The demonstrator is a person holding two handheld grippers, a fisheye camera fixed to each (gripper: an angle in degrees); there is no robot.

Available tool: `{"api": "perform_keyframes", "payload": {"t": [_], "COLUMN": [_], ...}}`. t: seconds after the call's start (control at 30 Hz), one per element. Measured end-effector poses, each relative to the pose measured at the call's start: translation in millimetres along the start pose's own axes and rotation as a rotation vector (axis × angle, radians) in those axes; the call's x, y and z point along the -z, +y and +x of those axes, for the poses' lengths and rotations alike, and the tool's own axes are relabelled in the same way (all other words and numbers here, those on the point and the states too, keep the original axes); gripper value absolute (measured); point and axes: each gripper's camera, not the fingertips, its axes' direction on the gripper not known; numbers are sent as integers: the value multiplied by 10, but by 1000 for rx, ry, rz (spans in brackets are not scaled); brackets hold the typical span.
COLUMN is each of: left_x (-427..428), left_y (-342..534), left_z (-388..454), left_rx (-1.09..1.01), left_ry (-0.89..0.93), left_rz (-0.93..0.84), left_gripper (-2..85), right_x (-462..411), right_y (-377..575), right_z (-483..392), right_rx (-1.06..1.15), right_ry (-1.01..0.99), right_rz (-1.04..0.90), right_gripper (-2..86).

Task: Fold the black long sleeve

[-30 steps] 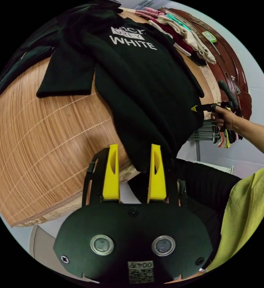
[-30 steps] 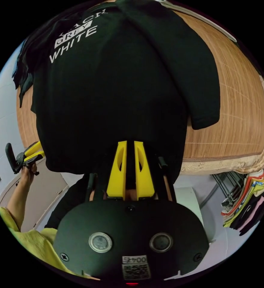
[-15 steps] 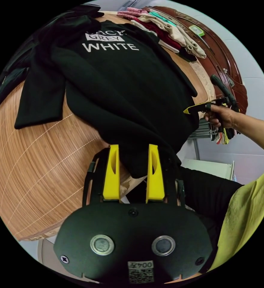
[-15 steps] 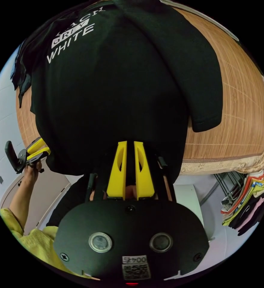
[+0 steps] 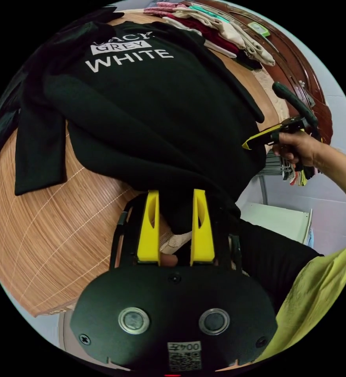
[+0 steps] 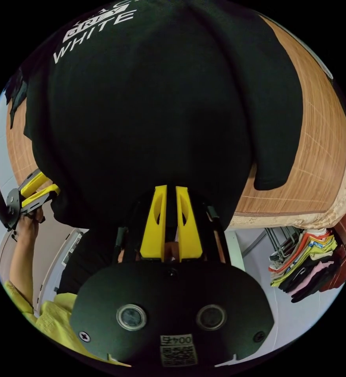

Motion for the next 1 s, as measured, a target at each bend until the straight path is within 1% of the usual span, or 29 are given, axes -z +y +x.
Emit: {"api": "perform_keyframes", "payload": {"t": [0.1,0.27,0.37,0.5,0.6,0.7,0.77,0.87,0.93,1.0], "left_x": [-29,-122,-172,-94,97,398,645,776,752,685], "left_y": [-67,-264,-317,-217,26,350,572,810,967,1131], "left_z": [-38,-144,-139,-70,-57,-120,-132,-141,-204,-293], "left_rx": [44,84,102,129,166,240,269,287,330,384], "left_ry": [37,152,177,149,166,226,246,182,146,130], "left_rz": [-21,-129,-163,-122,-58,26,81,79,61,39], "left_gripper": [119,105,87,55,38,29,25,21,20,18], "right_x": [-17,-40,-45,-46,-52,10,116,109,49,-16], "right_y": [90,269,391,604,829,1097,1445,1875,2072,2175], "right_z": [41,115,193,364,525,665,840,1190,1372,1456], "right_rx": [-2,-6,-14,-36,-64,-53,-89,-194,-247,-248], "right_ry": [17,38,30,-36,-119,-176,-164,-212,-230,-224], "right_rz": [0,6,22,76,144,201,311,368,368,346], "right_gripper": [51,52,50,47,49,57,63,86,99,117]}}
